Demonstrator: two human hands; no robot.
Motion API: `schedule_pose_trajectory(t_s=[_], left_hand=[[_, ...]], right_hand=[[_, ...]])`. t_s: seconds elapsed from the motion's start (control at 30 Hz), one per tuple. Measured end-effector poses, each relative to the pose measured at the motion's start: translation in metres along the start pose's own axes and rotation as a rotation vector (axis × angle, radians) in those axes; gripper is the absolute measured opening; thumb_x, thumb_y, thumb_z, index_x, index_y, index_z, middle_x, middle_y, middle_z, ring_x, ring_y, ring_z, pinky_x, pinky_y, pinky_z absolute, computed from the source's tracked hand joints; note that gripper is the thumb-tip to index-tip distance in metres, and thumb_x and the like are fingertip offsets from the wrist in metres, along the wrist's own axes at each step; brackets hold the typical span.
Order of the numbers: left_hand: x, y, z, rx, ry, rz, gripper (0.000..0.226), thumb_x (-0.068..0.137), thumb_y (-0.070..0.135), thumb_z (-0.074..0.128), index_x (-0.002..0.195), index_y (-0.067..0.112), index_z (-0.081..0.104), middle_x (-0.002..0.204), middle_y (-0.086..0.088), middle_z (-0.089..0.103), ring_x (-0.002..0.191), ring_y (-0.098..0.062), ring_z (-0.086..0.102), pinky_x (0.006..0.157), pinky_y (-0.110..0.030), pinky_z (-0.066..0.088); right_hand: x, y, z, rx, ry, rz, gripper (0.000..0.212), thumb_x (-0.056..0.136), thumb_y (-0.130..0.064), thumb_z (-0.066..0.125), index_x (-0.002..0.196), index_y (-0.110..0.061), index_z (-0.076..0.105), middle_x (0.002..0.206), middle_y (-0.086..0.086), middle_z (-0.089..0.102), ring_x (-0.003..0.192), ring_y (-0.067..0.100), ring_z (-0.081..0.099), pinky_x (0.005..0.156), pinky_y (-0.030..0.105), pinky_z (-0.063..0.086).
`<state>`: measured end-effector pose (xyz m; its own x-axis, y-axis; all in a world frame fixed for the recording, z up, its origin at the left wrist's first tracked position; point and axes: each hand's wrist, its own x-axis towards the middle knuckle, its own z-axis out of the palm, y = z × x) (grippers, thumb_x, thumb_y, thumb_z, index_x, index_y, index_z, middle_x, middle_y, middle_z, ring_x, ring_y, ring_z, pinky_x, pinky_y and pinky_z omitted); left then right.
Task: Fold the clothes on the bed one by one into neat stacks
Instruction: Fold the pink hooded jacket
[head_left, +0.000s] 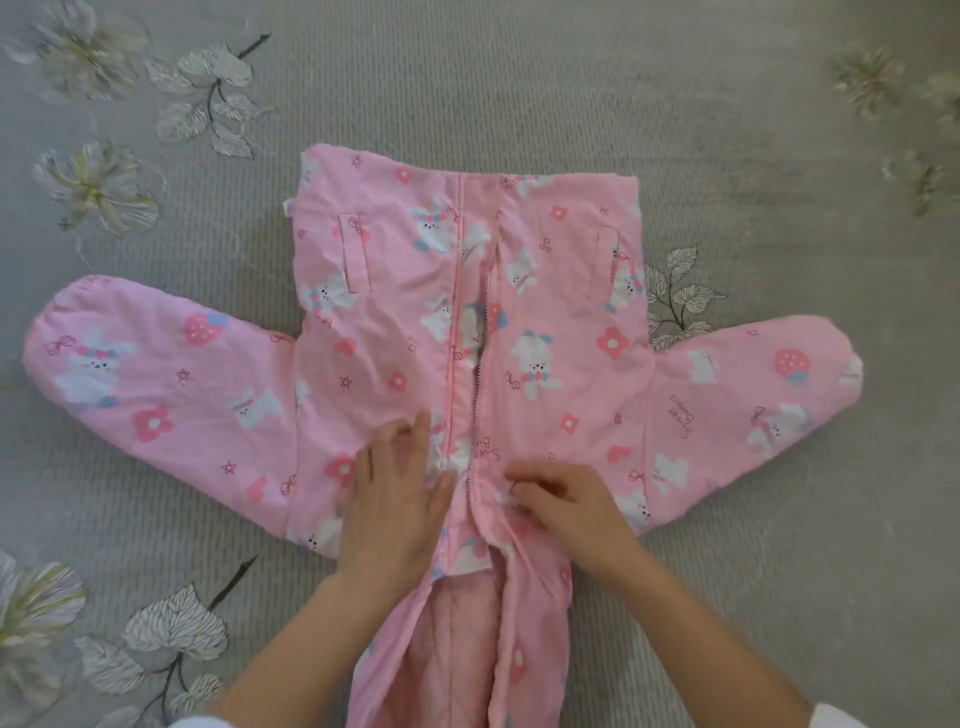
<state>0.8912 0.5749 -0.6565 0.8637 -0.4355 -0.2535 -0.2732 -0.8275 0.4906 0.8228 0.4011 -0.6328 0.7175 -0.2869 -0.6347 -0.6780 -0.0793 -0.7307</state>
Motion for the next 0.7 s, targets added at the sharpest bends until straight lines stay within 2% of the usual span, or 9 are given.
schedule_pose_trajectory(t_s=[0.07, 0.13, 0.23, 0.3, 0.4, 0.47, 0.53, 0.63, 0.7], left_hand=[[-0.001, 0.011, 0.010, 0.050, -0.110, 0.104, 0.067, 0.090, 0.061, 0.017, 0.151, 0.035, 0.007, 0.158, -0.007, 0.010, 0.145, -0.025, 0.004, 0.116, -0.042, 0.011], [0.001, 0.015, 0.025, 0.145, -0.208, 0.151, 0.064, 0.092, 0.061, 0.024, 0.148, 0.044, -0.001, 0.159, -0.001, -0.016, 0.144, -0.023, -0.021, 0.116, -0.045, -0.006], [0.005, 0.020, 0.035, 0.222, -0.215, 0.109, 0.071, 0.089, 0.052, 0.045, 0.148, 0.045, 0.006, 0.158, -0.006, -0.018, 0.142, -0.030, -0.024, 0.113, -0.053, -0.007], [0.007, 0.026, 0.038, 0.194, -0.167, 0.110, 0.080, 0.082, 0.045, 0.055, 0.149, 0.042, 0.012, 0.158, -0.009, -0.015, 0.143, -0.031, -0.023, 0.113, -0.055, -0.007], [0.018, 0.032, 0.043, 0.211, -0.175, 0.214, 0.098, 0.070, 0.039, 0.058, 0.148, 0.046, 0.000, 0.153, -0.001, -0.034, 0.138, -0.026, -0.036, 0.109, -0.054, -0.017], [0.028, 0.035, 0.046, 0.222, -0.257, 0.212, 0.105, 0.066, 0.040, 0.058, 0.143, 0.054, -0.012, 0.147, 0.006, -0.044, 0.133, -0.022, -0.044, 0.107, -0.056, -0.020], [0.033, 0.035, 0.050, 0.239, -0.288, 0.177, 0.108, 0.065, 0.042, 0.058, 0.138, 0.057, -0.019, 0.145, 0.009, -0.046, 0.131, -0.021, -0.046, 0.105, -0.055, -0.025], [0.031, 0.035, 0.054, 0.238, -0.267, 0.166, 0.106, 0.064, 0.042, 0.056, 0.139, 0.057, -0.018, 0.146, 0.010, -0.045, 0.132, -0.019, -0.045, 0.098, -0.048, -0.036], [0.030, 0.032, 0.056, 0.234, -0.242, 0.175, 0.106, 0.062, 0.044, 0.053, 0.139, 0.057, -0.018, 0.148, 0.010, -0.043, 0.133, -0.019, -0.044, 0.097, -0.046, -0.038]], right_hand=[[-0.002, 0.007, -0.014, 0.247, 0.269, 0.036, 0.025, 0.087, 0.000, 0.059, 0.078, -0.019, 0.073, 0.063, -0.004, 0.068, 0.054, 0.009, 0.060, 0.050, 0.018, 0.047], [-0.007, 0.022, -0.032, 0.365, 0.512, 0.051, 0.020, 0.088, -0.001, 0.058, 0.080, -0.014, 0.071, 0.060, 0.000, 0.064, 0.049, 0.011, 0.057, 0.043, 0.019, 0.044], [-0.010, 0.050, -0.059, 0.338, 0.889, 0.155, 0.009, 0.085, -0.012, 0.064, 0.092, -0.014, 0.059, 0.079, 0.002, 0.060, 0.069, 0.019, 0.060, 0.060, 0.027, 0.047], [-0.003, 0.062, -0.077, 0.421, 1.037, 0.280, 0.030, 0.081, -0.020, 0.071, 0.102, -0.010, 0.052, 0.088, 0.002, 0.057, 0.077, 0.021, 0.057, 0.069, 0.032, 0.046], [0.010, 0.058, -0.106, 0.744, 0.961, 0.345, 0.038, 0.077, -0.023, 0.074, 0.108, -0.006, 0.061, 0.105, 0.007, 0.066, 0.092, 0.025, 0.064, 0.083, 0.040, 0.053], [0.016, 0.044, -0.125, 0.938, 0.822, 0.237, 0.038, 0.081, -0.023, 0.069, 0.117, -0.014, 0.063, 0.115, 0.006, 0.069, 0.104, 0.025, 0.065, 0.089, 0.041, 0.053], [0.021, 0.022, -0.137, 1.039, 0.739, 0.065, 0.034, 0.085, -0.022, 0.062, 0.118, -0.017, 0.063, 0.115, 0.005, 0.069, 0.102, 0.023, 0.067, 0.087, 0.038, 0.054], [0.030, -0.014, -0.131, 0.627, 0.849, -0.088, 0.011, 0.081, -0.022, 0.065, 0.092, -0.019, 0.067, 0.094, 0.001, 0.069, 0.079, 0.005, 0.065, 0.068, 0.023, 0.051], [0.038, -0.033, -0.108, 0.211, 0.866, -0.276, 0.013, 0.080, -0.030, 0.064, 0.091, -0.024, 0.063, 0.098, 0.001, 0.064, 0.085, -0.002, 0.060, 0.075, 0.020, 0.047]])
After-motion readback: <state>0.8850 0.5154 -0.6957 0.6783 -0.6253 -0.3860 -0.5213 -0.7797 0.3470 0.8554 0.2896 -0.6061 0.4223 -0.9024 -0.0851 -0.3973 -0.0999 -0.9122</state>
